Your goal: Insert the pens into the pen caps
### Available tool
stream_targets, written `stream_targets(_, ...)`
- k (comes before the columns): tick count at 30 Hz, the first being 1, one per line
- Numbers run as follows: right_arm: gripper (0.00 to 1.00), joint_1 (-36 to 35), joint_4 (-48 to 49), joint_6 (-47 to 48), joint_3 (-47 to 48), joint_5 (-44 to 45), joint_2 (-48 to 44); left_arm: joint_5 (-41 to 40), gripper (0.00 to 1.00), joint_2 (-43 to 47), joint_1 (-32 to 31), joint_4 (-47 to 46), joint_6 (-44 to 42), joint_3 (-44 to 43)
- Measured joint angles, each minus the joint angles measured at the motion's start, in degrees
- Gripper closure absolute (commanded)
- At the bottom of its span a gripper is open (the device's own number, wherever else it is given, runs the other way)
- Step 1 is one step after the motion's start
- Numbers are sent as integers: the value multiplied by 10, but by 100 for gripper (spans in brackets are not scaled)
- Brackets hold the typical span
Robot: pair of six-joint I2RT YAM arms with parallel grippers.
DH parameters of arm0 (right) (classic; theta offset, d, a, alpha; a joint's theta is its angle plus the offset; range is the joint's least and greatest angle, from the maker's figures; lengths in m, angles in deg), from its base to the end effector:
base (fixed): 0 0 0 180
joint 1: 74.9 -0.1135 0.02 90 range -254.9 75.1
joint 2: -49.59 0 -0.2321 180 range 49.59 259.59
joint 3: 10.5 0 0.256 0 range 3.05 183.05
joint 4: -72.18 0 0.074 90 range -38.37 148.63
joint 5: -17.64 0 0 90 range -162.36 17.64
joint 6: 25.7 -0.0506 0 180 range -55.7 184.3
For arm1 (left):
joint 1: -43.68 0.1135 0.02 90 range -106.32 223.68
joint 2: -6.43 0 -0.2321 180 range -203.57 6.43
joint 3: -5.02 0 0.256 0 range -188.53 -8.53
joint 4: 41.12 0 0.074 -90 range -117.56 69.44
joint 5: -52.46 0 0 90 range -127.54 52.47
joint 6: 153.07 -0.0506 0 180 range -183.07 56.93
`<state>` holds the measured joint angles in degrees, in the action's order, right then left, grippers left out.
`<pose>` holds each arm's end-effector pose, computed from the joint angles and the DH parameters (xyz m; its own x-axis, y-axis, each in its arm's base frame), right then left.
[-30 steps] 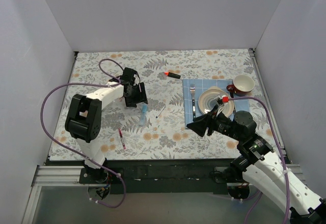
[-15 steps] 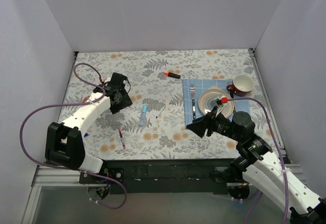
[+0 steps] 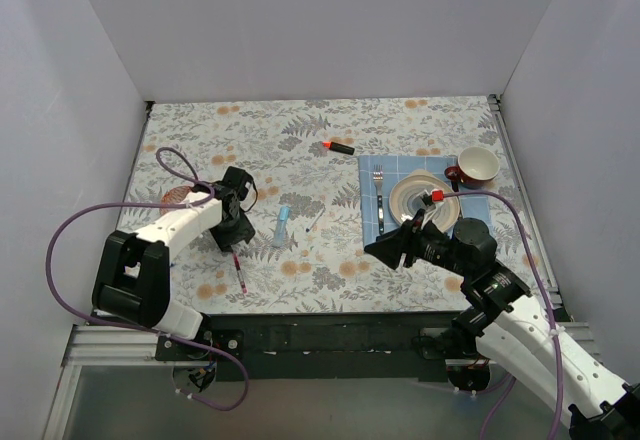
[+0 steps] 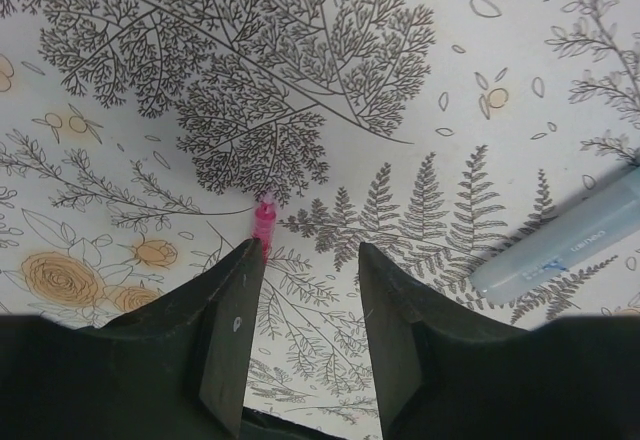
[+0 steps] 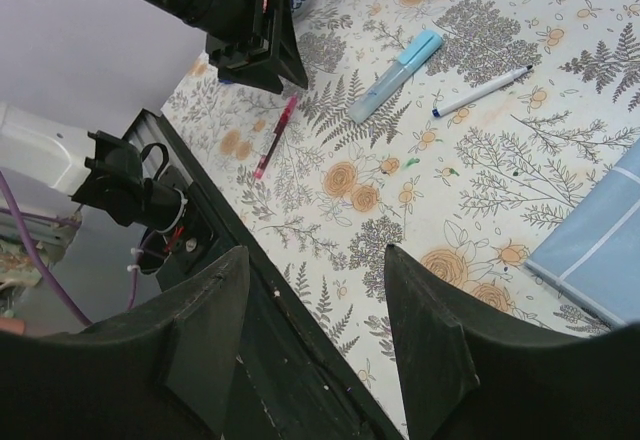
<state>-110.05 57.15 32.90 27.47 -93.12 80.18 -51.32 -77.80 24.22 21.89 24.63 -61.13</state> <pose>0.1486 0.1265 0.2483 -0.5230 0.2276 -0.8214 -0.6480 0.5199 0.5566 0.2483 -0.0750 0.1433 -0.3259 -0.9141 -0.2413 -0.9192 0.3661 -0.1453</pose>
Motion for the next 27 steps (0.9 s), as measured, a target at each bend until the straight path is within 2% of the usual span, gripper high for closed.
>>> stream_targets(8,37,0,8,-4,0,-5,9,2,63,0,0,-9,12,41)
stream_targets(9,37,0,9,-3,0,-6,11,4,65,0,0,-11,13,47)
stream_targets(10,37,0,11,-4,0,-6,11,6,73,0,0,-14,13,53)
stream_targets(11,37,0,12,-3,-1,-6,12,7,77,-1,0,-16,15,58)
stream_targets(18,38,0,29,-4,-17,-4,31,20,100,-3,0,-37,22,69)
stream_targets(27,34,0,67,-18,-23,-33,93,55,100,22,2,-71,1,88)
